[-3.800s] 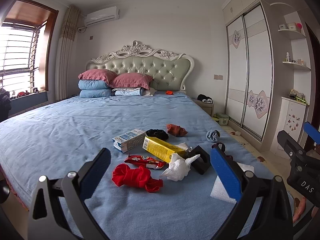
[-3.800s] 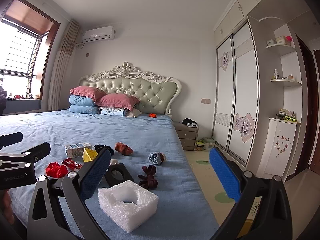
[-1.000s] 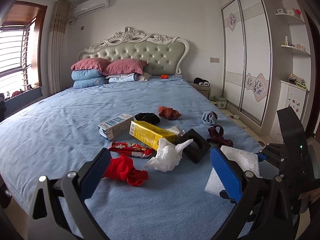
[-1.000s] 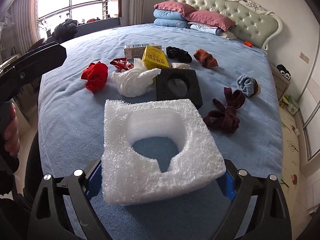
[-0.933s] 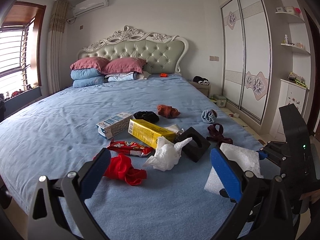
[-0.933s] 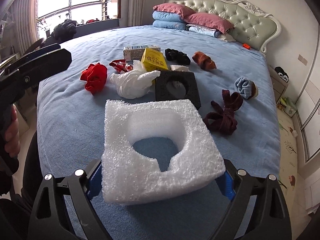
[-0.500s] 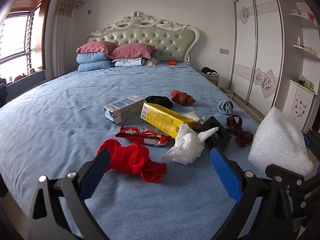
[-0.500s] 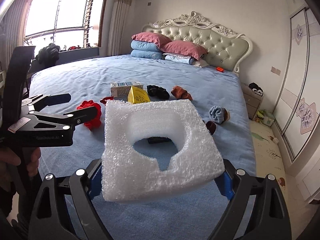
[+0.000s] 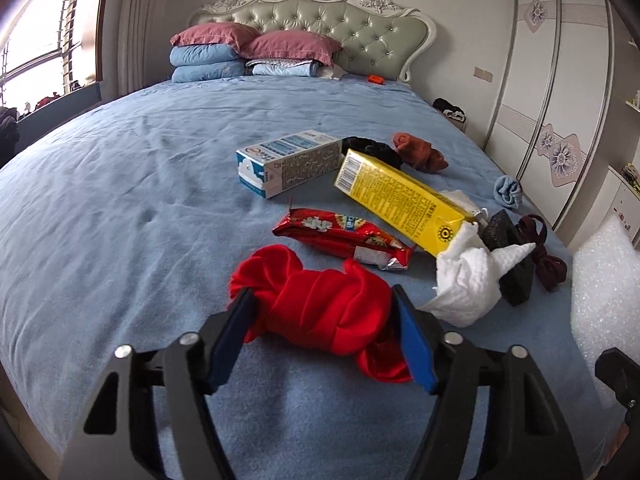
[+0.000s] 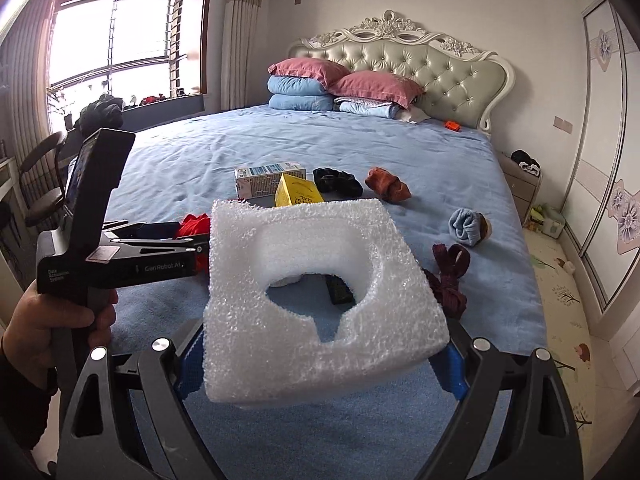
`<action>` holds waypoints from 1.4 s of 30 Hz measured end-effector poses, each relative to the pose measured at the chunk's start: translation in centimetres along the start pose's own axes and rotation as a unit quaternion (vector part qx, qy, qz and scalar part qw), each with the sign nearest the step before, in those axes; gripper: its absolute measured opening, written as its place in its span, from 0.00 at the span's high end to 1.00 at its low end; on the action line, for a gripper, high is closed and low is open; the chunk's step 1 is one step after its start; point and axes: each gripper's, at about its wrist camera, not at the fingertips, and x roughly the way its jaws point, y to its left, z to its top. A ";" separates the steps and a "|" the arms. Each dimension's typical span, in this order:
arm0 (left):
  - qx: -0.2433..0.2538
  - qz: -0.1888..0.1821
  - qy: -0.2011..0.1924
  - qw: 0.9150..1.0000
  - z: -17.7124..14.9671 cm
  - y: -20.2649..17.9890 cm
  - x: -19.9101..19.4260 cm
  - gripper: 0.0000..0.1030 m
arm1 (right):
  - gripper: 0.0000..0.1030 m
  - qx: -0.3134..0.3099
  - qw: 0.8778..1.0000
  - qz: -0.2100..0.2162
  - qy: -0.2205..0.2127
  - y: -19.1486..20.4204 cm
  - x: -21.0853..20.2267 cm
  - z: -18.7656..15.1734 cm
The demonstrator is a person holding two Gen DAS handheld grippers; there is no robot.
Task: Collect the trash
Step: 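Grasp the red cloth with the left gripper while the right gripper holds the foam block, then carry both items to the yellow bucket and open both grippers over it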
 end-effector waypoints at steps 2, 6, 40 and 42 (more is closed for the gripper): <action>-0.012 -0.016 0.008 1.000 0.1 0.6 0.4 0.48 | 0.16 0.001 1.000 0.000 0.000 -0.1 0.0 0.1; 0.016 -0.009 -0.006 1.000 0.0 -0.3 -0.6 0.59 | 0.16 0.004 1.000 -0.004 -0.004 -0.2 -0.3 0.1; 0.325 -0.362 0.174 0.856 -6.0 -45.3 0.8 0.59 | 0.16 0.193 0.932 -0.285 0.109 -27.1 -13.9 -21.1; 0.342 -0.362 0.209 0.841 -7.7 -48.5 2.5 0.59 | 0.16 0.209 0.928 -0.283 0.126 -28.3 -13.6 -23.3</action>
